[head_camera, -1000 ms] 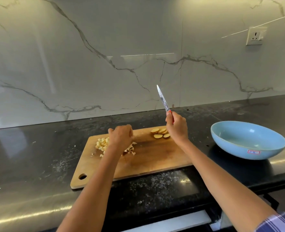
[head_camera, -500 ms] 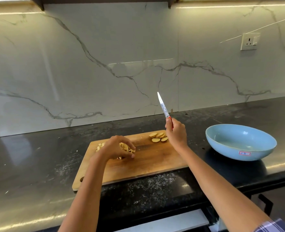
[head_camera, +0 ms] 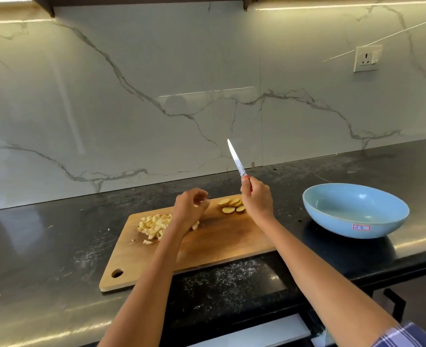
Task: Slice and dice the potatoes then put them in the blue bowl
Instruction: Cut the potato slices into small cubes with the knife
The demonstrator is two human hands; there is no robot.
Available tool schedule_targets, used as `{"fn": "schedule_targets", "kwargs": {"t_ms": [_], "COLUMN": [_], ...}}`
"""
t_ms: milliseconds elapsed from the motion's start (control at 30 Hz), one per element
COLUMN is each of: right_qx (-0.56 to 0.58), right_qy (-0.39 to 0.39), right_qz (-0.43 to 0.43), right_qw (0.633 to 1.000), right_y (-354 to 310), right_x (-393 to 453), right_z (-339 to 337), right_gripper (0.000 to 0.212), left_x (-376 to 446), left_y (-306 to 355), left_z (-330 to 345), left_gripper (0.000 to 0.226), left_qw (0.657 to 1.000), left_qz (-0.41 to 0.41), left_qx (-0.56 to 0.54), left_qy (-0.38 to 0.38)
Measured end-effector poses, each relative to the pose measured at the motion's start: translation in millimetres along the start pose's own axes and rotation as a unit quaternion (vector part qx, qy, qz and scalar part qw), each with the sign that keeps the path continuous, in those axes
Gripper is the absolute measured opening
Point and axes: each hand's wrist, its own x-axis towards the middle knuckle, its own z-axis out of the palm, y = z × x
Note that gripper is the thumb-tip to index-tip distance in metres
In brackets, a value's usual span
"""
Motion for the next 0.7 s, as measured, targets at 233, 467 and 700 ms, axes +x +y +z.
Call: {"fn": "schedule_targets", "kwargs": {"t_ms": [233,467,700], "right_qx": [0.008,-0.003,-0.001], "right_qy": [0.016,0.008,0.002], "right_qz": [-0.007,-0.008,0.001], "right_qw": [1.0,1.0,1.0], "right_y": [-1,-3,-2], "right_x": [1,4,1], "right_z": [-2,0,-3], "right_gripper": [0.035,0.034,0.031], "left_x": [38,46,48], "left_y": [7,3,4], "left_z": [33,38,44], "left_gripper": [0.07,0.066,0.058], "left_qw": [0.962,0.964,0.969], "left_qz": [-0.07,-0.058,-0.046], "left_qx": [0.03,0.015,0.017], "left_qy": [-0.264,-0.26,-0.242]}}
